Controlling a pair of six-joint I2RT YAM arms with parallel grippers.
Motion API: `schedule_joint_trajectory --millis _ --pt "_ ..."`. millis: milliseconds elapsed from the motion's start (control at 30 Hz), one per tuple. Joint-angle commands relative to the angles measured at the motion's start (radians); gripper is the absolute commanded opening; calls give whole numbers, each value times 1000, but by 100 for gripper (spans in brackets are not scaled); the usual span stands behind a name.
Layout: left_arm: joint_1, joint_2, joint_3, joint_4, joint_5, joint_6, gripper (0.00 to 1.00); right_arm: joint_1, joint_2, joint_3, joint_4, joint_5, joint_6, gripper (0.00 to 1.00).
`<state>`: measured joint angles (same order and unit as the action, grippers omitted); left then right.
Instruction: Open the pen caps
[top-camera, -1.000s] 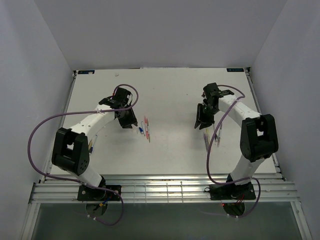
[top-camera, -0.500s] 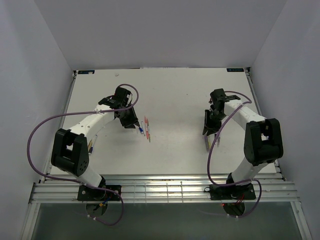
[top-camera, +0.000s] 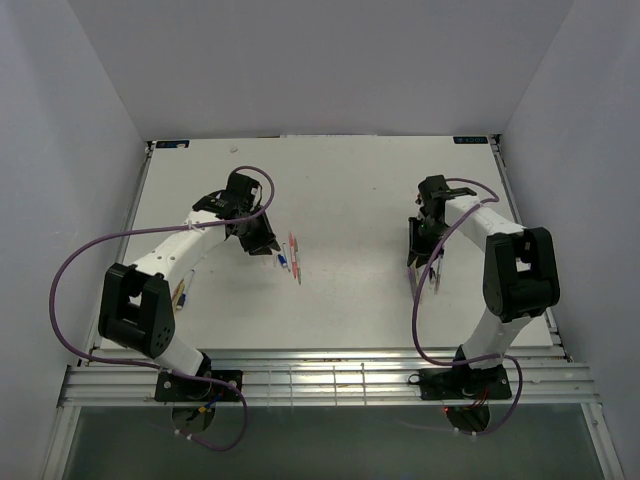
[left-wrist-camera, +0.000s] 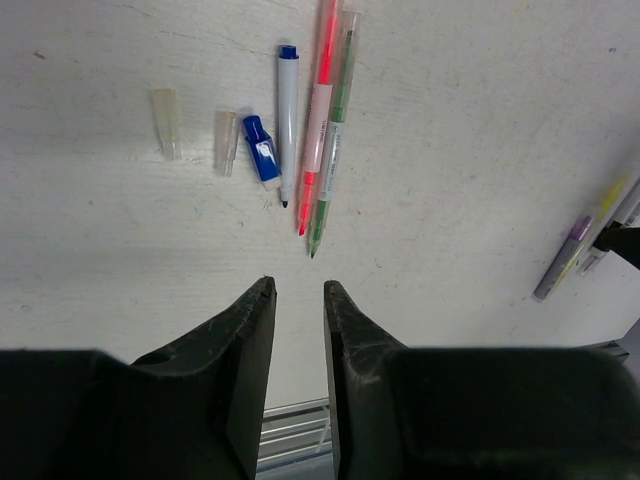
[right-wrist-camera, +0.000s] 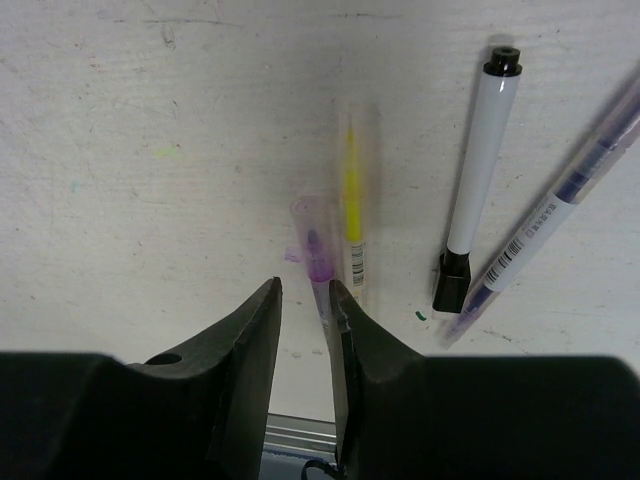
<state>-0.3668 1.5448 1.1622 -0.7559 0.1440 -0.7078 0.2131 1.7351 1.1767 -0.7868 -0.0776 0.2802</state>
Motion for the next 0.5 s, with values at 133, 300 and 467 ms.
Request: schedule_joint_trajectory --millis 133,300,467 --pt "-1 -54 -4 1 17 -21 36 -4 -22 -17 18 6 -19 32" --pt "-1 -49 -4 6 14 -36 36 -3 -43 -78 23 -17 -18 32" --pt "-1 -48 -7 6 14 -38 36 -3 -57 -107 32 -22 -13 32"
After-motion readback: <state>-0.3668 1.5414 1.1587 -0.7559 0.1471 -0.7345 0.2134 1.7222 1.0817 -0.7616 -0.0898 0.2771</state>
